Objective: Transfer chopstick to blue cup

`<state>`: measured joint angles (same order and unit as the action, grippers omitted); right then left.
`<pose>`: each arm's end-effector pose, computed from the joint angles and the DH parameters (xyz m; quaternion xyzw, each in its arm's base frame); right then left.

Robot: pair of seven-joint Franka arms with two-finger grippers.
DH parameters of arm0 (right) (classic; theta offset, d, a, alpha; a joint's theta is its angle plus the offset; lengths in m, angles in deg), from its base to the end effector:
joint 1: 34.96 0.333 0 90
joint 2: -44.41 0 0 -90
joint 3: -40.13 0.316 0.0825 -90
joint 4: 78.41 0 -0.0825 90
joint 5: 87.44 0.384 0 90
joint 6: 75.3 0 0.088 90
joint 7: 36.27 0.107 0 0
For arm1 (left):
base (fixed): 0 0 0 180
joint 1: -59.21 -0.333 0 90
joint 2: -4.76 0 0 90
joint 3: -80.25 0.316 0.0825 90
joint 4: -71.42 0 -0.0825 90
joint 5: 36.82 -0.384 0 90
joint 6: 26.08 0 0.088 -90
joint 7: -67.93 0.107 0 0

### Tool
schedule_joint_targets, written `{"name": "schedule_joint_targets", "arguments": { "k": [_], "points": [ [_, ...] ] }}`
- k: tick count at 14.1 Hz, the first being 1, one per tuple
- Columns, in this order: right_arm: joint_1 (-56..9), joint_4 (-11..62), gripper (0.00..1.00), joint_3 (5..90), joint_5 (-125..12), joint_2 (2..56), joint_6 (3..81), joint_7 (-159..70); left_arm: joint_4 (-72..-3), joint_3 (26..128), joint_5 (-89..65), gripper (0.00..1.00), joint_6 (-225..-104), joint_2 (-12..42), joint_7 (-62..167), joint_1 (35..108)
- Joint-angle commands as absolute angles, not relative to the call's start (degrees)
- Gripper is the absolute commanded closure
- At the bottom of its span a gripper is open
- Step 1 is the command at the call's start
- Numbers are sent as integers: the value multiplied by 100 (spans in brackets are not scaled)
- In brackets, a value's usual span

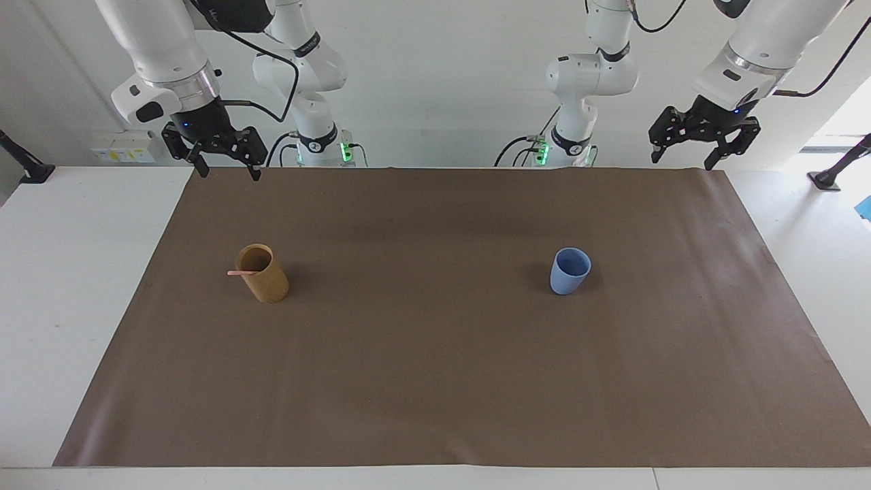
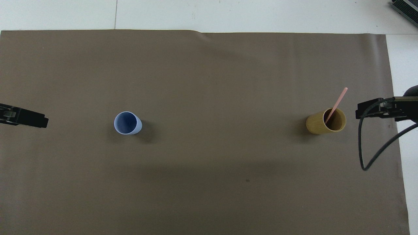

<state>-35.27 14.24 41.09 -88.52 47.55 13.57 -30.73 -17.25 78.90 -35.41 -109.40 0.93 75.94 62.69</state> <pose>0.5351 0.0043 0.6309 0.9990 -0.0428 -0.0050 0.0102 0.5192 -0.0472 0.6612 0.9934 -0.1130 -0.0130 0.0118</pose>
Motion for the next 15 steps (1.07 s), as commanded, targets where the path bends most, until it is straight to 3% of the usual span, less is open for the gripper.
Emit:
{"name": "schedule_joint_targets", "arguments": {
  "k": [1, 15],
  "points": [
    [-3557, 1511, 0, 4127, -8849, 4846, 1365, -3099, -1823, 7841, -3462, 0, -10887, -16, 7715, 6167],
    [-3583, 1520, 0, 4127, -8779, 4846, 1453, -3108, -2059, 7841, -3454, 0, -11123, 36, 7663, 6194]
  ]
}}
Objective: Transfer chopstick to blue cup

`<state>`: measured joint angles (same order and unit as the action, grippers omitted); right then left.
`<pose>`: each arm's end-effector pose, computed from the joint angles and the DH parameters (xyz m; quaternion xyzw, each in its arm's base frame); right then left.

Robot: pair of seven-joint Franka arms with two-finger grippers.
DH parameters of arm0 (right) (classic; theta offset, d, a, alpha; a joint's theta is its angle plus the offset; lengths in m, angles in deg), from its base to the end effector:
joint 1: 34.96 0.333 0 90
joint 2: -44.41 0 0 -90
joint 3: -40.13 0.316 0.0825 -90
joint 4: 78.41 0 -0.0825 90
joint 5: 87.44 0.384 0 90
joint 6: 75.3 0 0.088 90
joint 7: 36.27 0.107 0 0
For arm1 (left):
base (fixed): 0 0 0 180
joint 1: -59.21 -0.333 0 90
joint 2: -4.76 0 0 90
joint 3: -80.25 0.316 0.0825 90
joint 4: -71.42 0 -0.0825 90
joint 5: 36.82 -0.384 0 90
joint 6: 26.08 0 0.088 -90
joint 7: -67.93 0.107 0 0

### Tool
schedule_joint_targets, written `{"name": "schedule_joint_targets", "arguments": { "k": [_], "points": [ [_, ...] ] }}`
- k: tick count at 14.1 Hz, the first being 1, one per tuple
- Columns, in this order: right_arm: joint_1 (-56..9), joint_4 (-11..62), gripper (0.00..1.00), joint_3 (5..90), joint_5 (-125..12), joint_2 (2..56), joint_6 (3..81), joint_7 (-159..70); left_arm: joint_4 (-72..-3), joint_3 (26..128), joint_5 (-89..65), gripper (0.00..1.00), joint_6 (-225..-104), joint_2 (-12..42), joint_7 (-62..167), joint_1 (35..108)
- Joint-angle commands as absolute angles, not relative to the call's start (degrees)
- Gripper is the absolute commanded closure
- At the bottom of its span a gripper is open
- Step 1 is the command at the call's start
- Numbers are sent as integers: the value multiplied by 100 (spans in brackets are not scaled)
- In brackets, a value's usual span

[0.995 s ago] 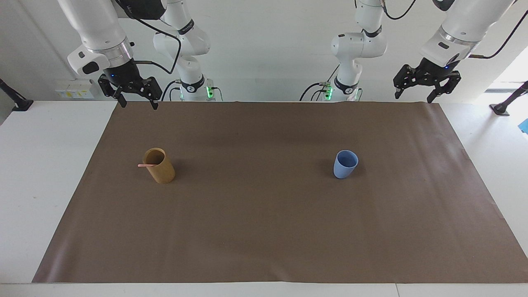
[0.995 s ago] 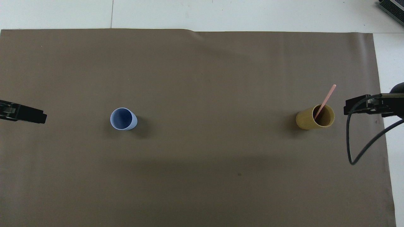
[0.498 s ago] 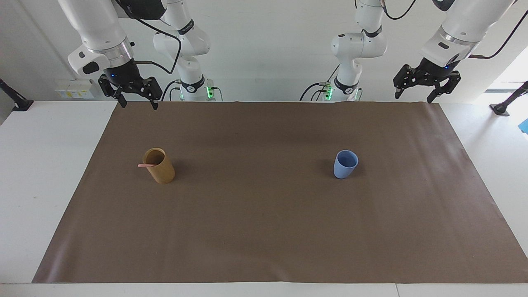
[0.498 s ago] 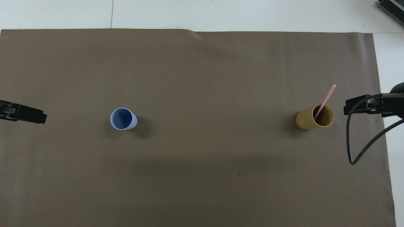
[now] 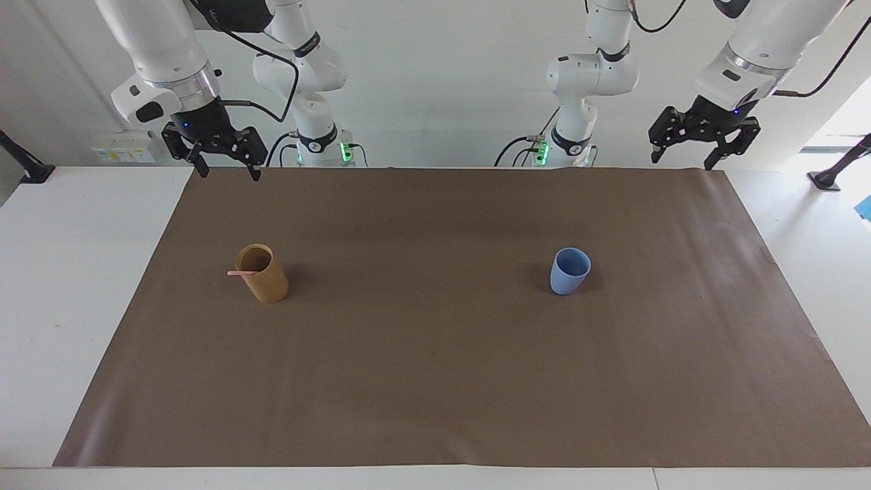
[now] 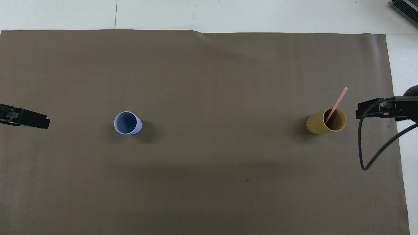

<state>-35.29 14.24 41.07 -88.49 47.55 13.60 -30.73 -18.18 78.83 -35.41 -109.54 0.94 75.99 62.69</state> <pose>0.5352 0.0040 0.6309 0.9990 -0.0431 -0.0048 0.0099 0.5196 -0.0479 0.6539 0.9932 -0.1139 -0.0199 0.0120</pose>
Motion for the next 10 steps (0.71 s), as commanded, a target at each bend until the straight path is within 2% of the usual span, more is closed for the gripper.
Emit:
{"name": "schedule_joint_targets", "arguments": {
  "k": [1, 7, 10],
  "points": [
    [-3592, 1520, 0, 4127, -8779, 4846, 1461, -3100, -2295, 7841, -3454, 0, -11446, 37, 7602, 6220],
    [-3583, 1520, 0, 4127, -8779, 4846, 1426, -3135, -3728, 7823, -3445, 0, -13346, 247, 6575, 6273],
    [-3592, 1520, 0, 4127, -8779, 4846, 1435, -3152, -4090, 7823, -3436, 0, -13865, 475, 5654, 6658]
  ]
}}
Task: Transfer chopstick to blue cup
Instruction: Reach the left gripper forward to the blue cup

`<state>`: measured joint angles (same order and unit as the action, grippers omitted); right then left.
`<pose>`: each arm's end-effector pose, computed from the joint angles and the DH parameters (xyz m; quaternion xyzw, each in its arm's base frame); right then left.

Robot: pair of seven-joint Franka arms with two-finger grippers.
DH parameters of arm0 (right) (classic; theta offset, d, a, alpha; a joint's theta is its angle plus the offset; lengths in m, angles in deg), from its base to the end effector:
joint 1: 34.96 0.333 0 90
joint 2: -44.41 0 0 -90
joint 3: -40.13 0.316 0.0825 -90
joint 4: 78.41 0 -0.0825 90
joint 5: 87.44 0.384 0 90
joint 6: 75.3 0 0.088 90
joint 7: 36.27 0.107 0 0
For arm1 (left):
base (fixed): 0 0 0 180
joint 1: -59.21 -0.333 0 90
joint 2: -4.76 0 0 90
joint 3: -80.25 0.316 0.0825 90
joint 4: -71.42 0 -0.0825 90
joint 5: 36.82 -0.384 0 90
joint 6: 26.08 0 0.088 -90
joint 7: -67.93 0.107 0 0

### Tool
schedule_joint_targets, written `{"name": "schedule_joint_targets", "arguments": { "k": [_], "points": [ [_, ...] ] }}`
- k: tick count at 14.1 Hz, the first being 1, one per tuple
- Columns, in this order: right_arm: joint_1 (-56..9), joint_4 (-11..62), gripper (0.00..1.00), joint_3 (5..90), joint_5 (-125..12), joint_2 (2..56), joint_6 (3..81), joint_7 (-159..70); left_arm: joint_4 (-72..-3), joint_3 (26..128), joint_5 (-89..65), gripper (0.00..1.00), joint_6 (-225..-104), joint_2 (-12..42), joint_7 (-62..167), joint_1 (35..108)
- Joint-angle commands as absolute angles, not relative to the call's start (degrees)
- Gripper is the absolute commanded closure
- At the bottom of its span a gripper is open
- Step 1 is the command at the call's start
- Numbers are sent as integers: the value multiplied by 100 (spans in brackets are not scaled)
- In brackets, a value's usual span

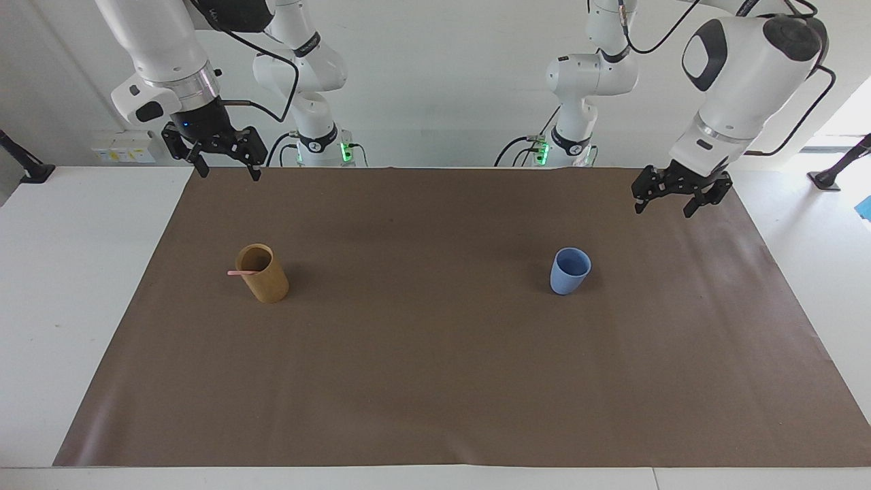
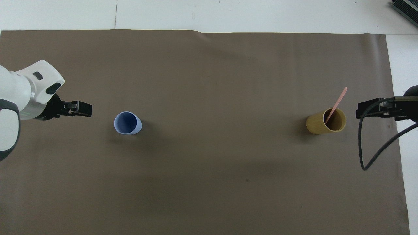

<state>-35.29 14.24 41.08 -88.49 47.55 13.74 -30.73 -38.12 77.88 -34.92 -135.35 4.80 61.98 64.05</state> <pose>0.5355 0.0041 0.6311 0.9990 -0.0430 -0.0036 0.0098 0.5549 -0.0726 0.4905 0.9999 -0.0055 -0.0045 0.0152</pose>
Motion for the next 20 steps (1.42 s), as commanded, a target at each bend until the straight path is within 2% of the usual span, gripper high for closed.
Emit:
{"name": "schedule_joint_targets", "arguments": {
  "k": [1, 5, 11, 12, 14, 15, 16, 20],
  "points": [
    [-3592, 1520, 0, 4127, -8779, 4846, 1426, -3152, -4186, 7823, -3436, 0, -14084, 624, 5372, 6860],
    [-3592, 1520, 0, 4127, -8779, 4846, 1418, -3161, -4810, 7823, -3436, 0, -14972, 906, 5238, 7063],
    [-3601, 1520, 0, 4127, -8779, 4846, 1426, -3161, -5390, 7823, -3436, 0, -15623, 1056, 5211, 7239],
    [-3601, 1520, 0, 4127, -8779, 4846, 1444, -3161, -5365, 7823, -3436, 14, -15624, 1065, 5219, 7231],
    [-3592, 1520, 0, 4127, -8779, 4846, 1435, -3170, -5330, 7823, -3436, 51, -15616, 1074, 5280, 7231],
    [-3592, 1520, 0, 4127, -8779, 4846, 1426, -3205, -5321, 7823, -3436, 78, -15598, 1074, 5298, 7205],
    [-3592, 1520, 0, 4127, -8779, 4854, 1426, -3249, -5234, 7832, -3436, 100, -15563, 1100, 5281, 7205],
    [-3601, 1528, 0, 4119, -8779, 4855, 1418, -3363, -4742, 7841, -3436, 100, -15064, 1197, 5456, 7134]
  ]
}}
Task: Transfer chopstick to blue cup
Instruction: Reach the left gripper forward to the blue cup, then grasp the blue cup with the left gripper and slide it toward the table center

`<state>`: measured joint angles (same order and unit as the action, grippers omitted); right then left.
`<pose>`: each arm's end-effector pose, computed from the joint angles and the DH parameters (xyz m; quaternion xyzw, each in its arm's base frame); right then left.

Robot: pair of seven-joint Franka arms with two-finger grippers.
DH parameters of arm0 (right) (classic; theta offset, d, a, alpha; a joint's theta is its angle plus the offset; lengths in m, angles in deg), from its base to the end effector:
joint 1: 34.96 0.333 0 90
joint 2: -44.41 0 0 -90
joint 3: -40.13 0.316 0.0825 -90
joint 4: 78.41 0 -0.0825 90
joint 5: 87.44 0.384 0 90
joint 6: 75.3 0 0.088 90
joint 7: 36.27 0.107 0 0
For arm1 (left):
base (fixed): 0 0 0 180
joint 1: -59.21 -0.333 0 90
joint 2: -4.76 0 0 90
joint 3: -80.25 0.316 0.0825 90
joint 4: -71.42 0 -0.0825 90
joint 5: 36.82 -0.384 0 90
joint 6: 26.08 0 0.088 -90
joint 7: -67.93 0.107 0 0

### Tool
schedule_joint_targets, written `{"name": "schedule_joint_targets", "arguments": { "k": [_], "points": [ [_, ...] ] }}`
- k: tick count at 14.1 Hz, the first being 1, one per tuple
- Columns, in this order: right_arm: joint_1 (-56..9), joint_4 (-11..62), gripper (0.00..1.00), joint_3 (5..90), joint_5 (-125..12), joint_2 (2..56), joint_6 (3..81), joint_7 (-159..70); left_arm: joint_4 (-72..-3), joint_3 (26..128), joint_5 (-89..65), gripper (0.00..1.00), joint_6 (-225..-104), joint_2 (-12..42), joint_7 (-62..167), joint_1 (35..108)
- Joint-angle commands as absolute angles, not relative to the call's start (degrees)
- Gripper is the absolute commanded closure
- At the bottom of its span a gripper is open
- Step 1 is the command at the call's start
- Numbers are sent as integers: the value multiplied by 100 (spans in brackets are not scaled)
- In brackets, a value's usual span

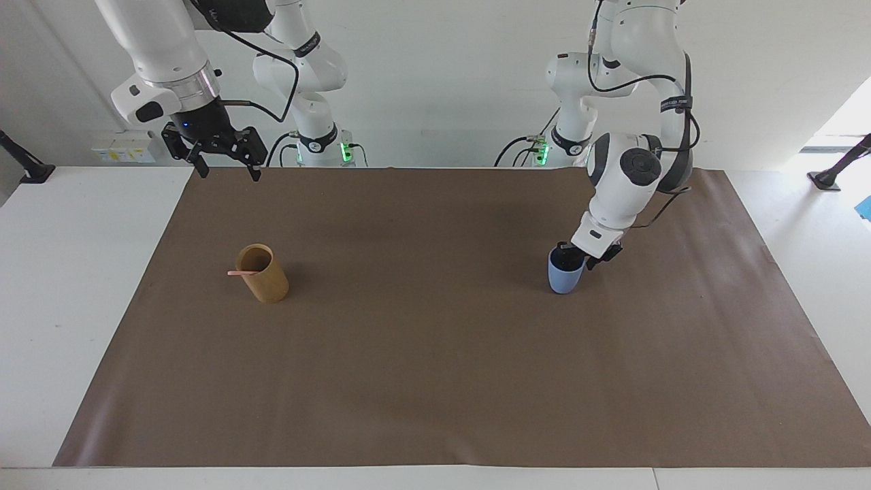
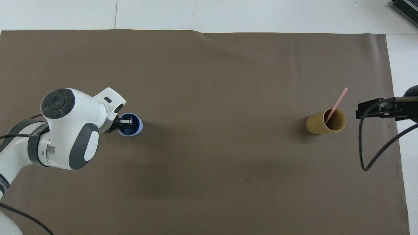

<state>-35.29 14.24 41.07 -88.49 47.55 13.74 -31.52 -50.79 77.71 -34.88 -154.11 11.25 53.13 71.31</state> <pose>0.5355 0.0040 0.6311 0.9993 -0.0362 -0.0037 0.0098 0.5375 -0.1412 0.3540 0.9998 0.0120 -0.0096 0.0138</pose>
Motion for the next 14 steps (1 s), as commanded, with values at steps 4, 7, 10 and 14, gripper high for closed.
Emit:
{"name": "schedule_joint_targets", "arguments": {
  "k": [4, 7, 10, 14],
  "points": [
    [-3601, 1537, 0, 4127, -8779, 4863, 1409, -3372, -3847, 7841, -3436, 100, -14019, 1153, 5711, 6950],
    [-3601, 1537, 0, 4127, -8779, 4863, 1409, -3372, -2652, 7771, -3436, 100, -12683, 1205, 5633, 7046],
    [-3601, 1546, 0, 4119, -8787, 4863, 1409, -3372, -2429, 7762, -3401, 100, -12679, 1249, 5099, 7537],
    [-3601, 1546, 0, 4127, -8787, 4863, 1409, -3372, -2237, 7771, -3164, 100, -13030, 1661, 4537, 8135]
  ]
}}
